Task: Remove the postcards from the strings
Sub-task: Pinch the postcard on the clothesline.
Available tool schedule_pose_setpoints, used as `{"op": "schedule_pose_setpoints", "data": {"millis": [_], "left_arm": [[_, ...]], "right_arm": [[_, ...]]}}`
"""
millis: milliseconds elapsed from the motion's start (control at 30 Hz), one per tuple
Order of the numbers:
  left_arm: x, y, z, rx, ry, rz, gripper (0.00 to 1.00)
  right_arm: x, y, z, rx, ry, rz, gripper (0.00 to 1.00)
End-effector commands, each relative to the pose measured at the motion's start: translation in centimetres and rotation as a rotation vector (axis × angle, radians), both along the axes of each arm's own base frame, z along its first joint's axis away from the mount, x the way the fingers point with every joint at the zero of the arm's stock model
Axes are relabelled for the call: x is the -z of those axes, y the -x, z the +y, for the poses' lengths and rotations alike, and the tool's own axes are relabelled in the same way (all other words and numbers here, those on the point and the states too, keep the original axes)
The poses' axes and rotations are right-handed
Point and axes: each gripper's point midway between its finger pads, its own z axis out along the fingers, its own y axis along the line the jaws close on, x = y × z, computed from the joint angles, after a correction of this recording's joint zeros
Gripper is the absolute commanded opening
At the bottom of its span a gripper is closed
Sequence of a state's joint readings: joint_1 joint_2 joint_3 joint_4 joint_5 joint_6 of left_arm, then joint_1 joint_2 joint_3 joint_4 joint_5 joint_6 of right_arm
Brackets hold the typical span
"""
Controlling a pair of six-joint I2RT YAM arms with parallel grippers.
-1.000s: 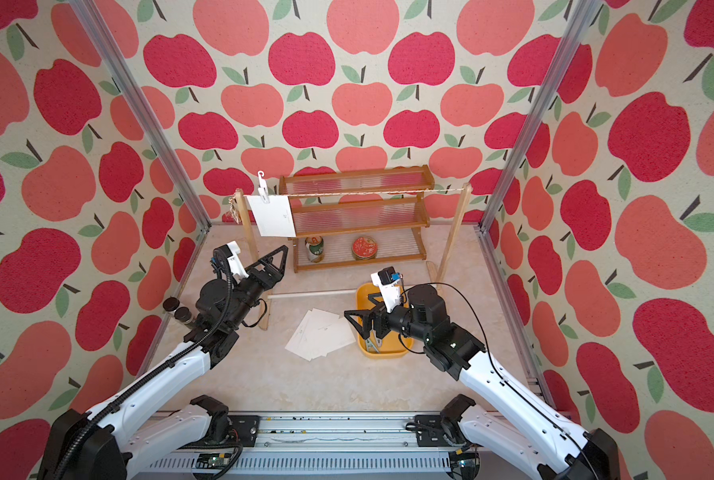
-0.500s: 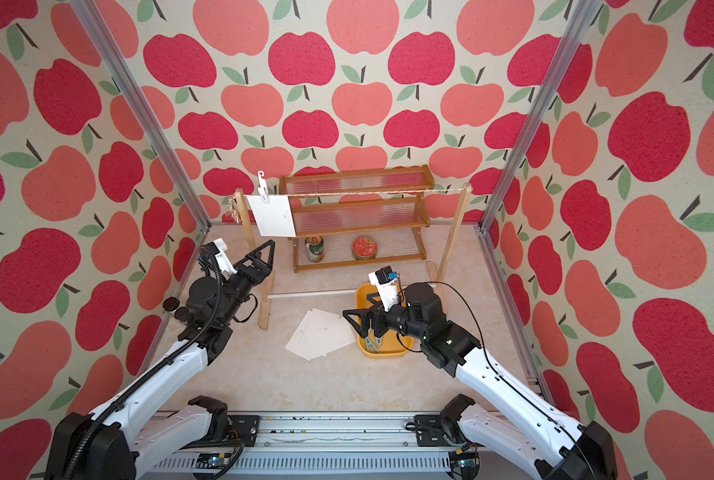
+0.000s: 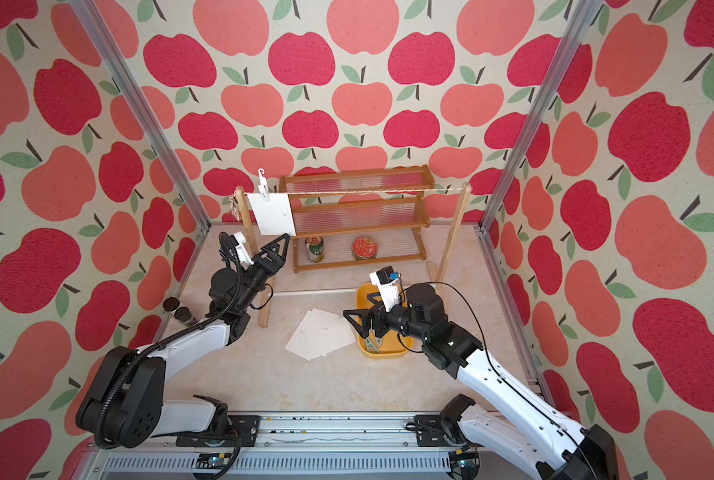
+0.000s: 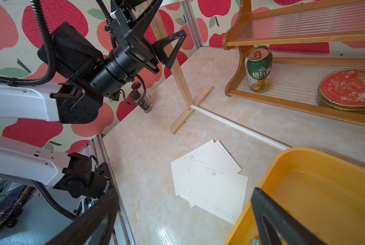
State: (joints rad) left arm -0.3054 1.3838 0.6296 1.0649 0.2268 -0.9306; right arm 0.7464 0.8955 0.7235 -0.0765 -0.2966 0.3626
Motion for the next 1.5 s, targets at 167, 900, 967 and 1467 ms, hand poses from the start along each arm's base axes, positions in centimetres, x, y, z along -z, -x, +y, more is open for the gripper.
{"op": "schedule_pose_setpoints", "data": {"millis": [167, 900, 967, 1467], "left_arm": [[-5.3, 1.6, -1.4, 0.088, 0.061, -0.223, 0.91], [-6.7, 6.0, -1.0, 0.062, 0.040, -0.260, 0.35], [-6.8, 6.3, -0.8, 0.057, 0.038, -0.263, 0.30], [-6.6, 5.9, 0.0, 0.028, -0.005, -0.180, 0.00]], "right_arm": [[-1.2, 0.2, 0.0, -0.009, -0.012, -0.040, 0.99], [-0.1, 0.0, 0.6, -0.016, -0.021, -0.012, 0.99], [0.0, 0.0, 0.7, -0.018, -0.022, -0.008, 0.99], [-7.1, 0.2, 3.1, -0.126, -0.038, -0.111, 0.99]]}}
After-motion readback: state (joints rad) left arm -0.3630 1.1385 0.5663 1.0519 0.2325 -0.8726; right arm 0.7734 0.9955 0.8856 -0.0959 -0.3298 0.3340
